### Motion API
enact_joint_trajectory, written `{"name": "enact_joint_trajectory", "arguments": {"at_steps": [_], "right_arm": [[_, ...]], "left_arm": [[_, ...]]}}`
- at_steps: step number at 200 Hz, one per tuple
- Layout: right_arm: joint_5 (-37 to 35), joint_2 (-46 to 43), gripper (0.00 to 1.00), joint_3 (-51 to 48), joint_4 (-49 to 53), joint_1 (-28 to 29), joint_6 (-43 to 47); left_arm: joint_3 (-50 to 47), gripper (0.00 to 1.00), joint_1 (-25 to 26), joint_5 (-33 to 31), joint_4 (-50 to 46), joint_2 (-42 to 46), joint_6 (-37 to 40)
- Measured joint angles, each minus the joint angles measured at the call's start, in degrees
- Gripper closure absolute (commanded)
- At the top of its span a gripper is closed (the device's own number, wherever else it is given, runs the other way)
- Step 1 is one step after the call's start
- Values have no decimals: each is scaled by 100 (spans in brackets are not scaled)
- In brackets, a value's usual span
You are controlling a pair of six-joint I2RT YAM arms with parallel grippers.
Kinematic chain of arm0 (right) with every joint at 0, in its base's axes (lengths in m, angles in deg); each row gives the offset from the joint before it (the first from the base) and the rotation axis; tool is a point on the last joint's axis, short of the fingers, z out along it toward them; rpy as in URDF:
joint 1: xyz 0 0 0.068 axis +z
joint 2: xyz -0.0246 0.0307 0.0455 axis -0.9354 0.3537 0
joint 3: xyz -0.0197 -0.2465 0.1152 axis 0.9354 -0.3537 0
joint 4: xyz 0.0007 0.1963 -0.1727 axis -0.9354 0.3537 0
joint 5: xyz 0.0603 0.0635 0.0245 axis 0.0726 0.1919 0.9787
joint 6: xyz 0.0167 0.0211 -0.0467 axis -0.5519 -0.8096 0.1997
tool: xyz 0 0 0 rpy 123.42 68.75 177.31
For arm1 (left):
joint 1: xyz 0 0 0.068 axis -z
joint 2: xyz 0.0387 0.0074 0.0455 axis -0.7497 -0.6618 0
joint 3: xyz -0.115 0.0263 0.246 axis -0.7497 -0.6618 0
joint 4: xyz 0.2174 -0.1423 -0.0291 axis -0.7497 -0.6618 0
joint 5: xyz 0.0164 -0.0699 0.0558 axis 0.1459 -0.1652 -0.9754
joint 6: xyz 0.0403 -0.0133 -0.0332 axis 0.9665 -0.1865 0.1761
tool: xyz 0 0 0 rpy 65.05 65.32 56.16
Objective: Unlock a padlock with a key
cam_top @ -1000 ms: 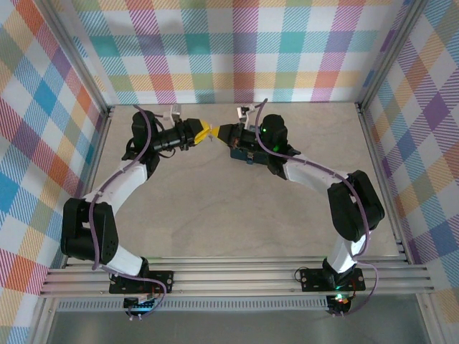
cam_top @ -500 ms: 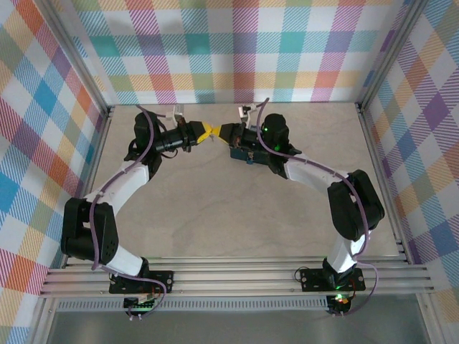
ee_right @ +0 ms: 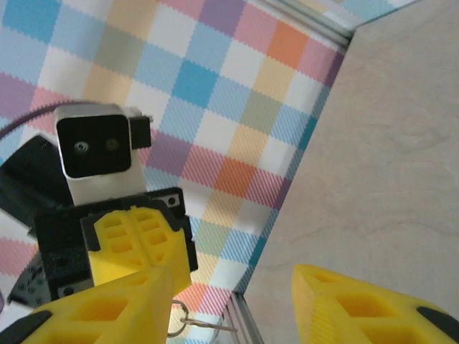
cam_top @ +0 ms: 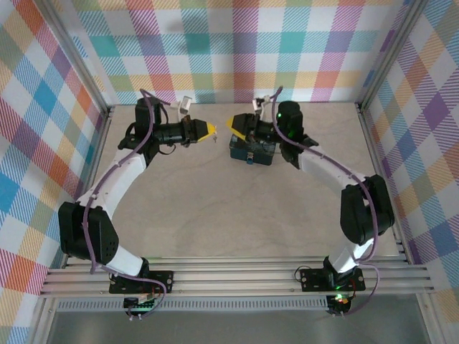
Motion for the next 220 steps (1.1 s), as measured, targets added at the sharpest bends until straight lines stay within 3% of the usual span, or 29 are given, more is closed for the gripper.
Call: {"name": "enact_joint_trajectory", "arguments": {"at_steps": [55, 81, 102, 140, 176, 220], "right_arm": [[883, -15, 55, 393, 531, 59, 260], [1064, -15, 64, 393, 568, 61, 267], [1132, -15, 72, 380, 581, 61, 280], [1198, -15, 70, 348, 603, 61, 258], [1191, -20, 76, 284, 603, 50, 278], [1121, -76, 93, 223, 605, 22, 295]], "left_arm": [[909, 100, 232, 481, -1154, -487, 914], [918, 100, 291, 538, -1403, -623, 1045], [918, 100, 319, 575, -1469, -645, 1082], [922, 100, 334, 579, -1467, -654, 1080], [922, 100, 356, 535, -1423, -667, 970], [922, 100, 361, 520, -1353, -669, 813]]}}
